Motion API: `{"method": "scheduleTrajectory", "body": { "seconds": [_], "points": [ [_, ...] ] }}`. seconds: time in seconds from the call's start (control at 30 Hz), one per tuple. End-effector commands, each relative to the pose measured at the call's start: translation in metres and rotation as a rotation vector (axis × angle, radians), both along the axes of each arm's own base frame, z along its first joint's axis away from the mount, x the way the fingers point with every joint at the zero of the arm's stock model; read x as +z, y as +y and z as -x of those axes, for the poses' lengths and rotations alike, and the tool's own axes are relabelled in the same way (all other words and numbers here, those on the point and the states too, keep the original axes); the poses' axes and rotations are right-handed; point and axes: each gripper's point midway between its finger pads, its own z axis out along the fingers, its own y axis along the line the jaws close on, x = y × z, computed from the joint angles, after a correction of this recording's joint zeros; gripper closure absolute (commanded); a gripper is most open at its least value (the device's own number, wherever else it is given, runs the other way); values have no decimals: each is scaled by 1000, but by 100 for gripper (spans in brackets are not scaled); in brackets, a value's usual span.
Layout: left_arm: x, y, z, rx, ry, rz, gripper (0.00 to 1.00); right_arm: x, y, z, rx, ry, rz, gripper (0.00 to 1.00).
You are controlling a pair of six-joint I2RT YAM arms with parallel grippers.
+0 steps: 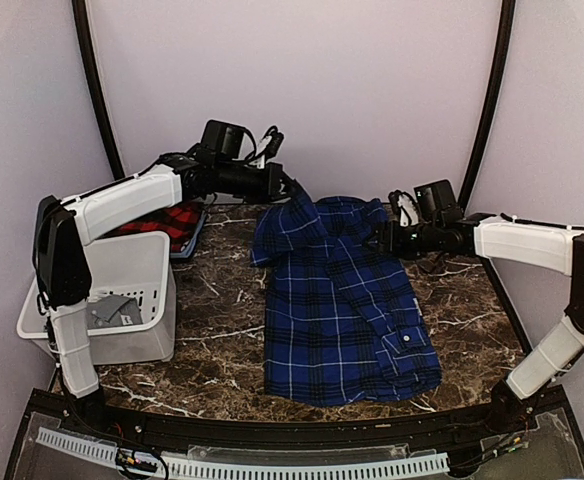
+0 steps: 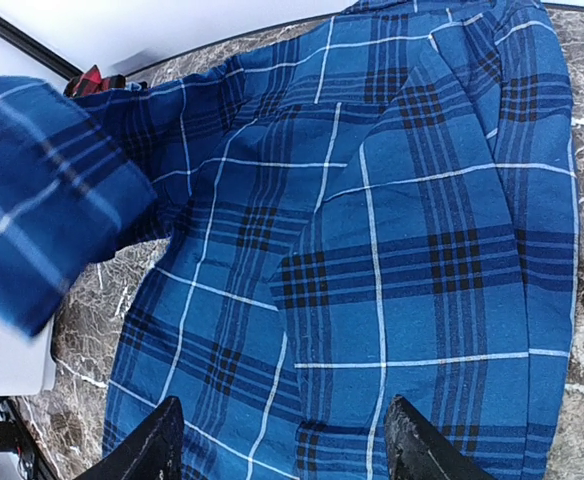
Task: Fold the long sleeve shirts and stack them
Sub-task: Pass from the left arm to the right
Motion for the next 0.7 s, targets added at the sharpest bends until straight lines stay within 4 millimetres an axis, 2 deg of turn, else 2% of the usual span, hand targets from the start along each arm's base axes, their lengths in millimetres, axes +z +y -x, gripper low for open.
{"method": "scheduleTrajectory", "body": {
  "seconds": [0.0, 0.17, 0.27, 0.33, 0.37, 0.4, 0.43, 0.5, 0.57, 0.67],
  "points": [
    [33, -38, 63, -311, -16, 158, 100, 27, -2, -4, -45, -85, -37, 35],
    [20, -60, 114, -552, 44, 230, 100, 32, -20, -3, -131, -116, -19, 34],
    [-1, -61, 123, -594, 95, 239, 100, 30, -26, 3, -142, -131, -16, 32],
    [-31, -58, 113, -537, 145, 169, 100, 25, -29, 7, -146, -130, -4, 30],
    [-60, -54, 101, -466, 188, 92, 100, 22, -30, 9, -143, -128, 5, 30],
    [-72, -47, 89, -409, 208, 55, 100, 19, -31, 10, -142, -120, 14, 29],
    [-96, -38, 74, -318, 244, -9, 100, 15, -31, 11, -135, -115, 21, 29],
    [-130, -6, 46, -159, 316, -71, 100, 7, -29, 13, -117, -97, 28, 29],
    [-153, 18, 28, -46, 353, -128, 100, -1, -24, 15, -87, -81, 25, 29],
    [-185, 32, 24, -17, 410, -214, 100, -12, -14, 16, -34, -49, 17, 29]
  ]
}}
